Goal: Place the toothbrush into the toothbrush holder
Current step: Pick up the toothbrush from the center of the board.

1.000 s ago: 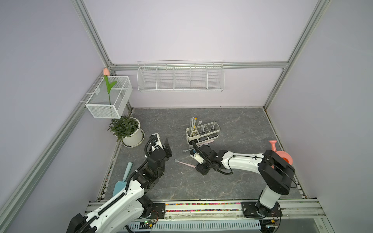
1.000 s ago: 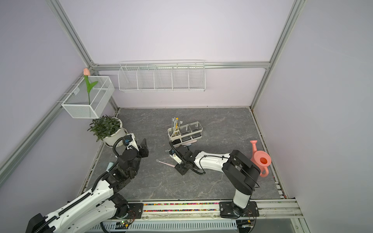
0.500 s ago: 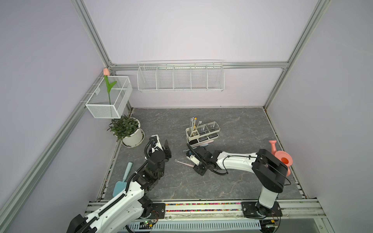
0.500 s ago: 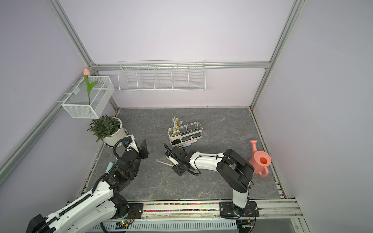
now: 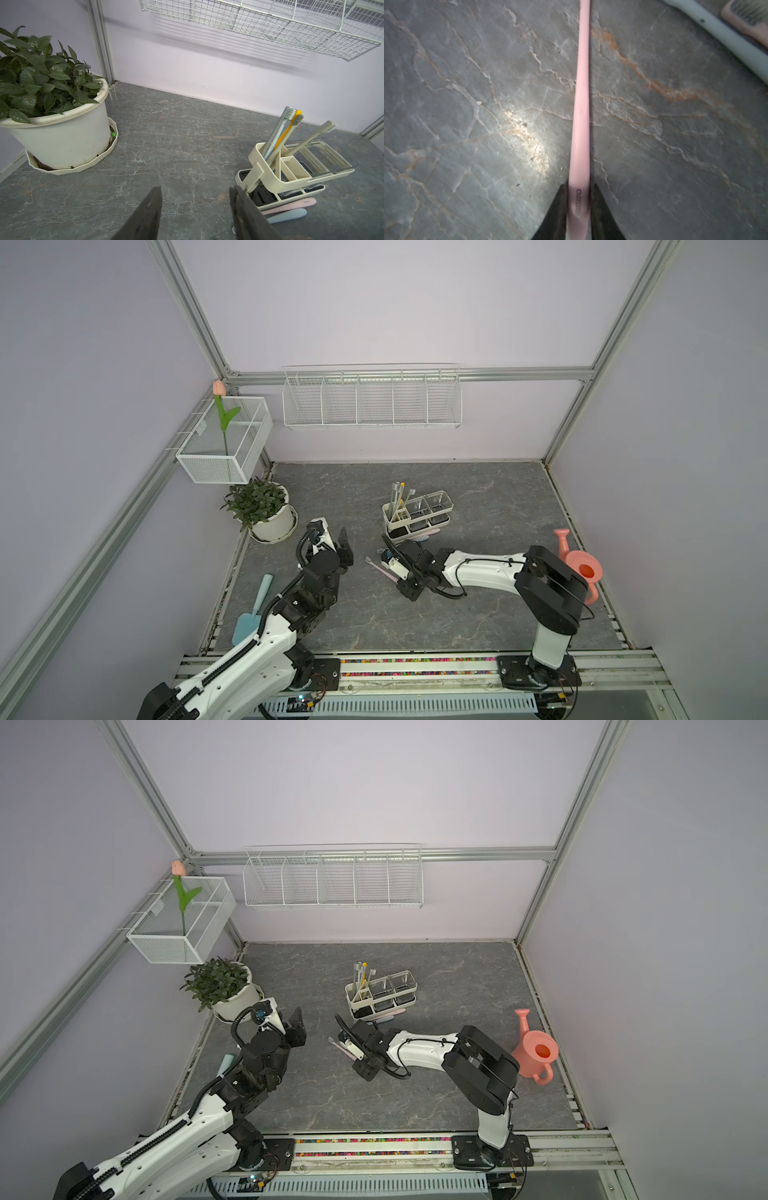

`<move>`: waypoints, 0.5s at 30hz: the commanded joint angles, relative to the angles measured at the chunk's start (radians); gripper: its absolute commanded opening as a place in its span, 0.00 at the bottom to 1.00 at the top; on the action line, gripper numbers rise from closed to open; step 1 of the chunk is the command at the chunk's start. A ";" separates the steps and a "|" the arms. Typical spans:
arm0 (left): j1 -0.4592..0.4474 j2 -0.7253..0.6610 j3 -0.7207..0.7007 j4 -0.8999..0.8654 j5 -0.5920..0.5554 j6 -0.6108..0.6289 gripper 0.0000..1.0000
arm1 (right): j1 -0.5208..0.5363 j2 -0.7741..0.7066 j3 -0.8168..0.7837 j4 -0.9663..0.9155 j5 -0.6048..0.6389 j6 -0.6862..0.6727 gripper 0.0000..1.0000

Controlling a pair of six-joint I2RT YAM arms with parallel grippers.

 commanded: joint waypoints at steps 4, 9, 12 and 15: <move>0.004 -0.007 -0.007 0.016 0.004 -0.025 0.57 | 0.005 0.063 0.017 -0.076 -0.030 -0.004 0.13; 0.004 0.006 -0.005 0.017 0.009 -0.028 0.57 | 0.005 0.056 0.017 -0.073 -0.012 0.008 0.07; 0.004 0.013 -0.002 0.016 0.017 -0.028 0.57 | 0.005 0.047 0.013 -0.070 -0.008 0.013 0.07; 0.004 0.026 0.006 0.010 0.021 -0.030 0.57 | 0.005 0.034 0.006 -0.063 -0.002 0.022 0.07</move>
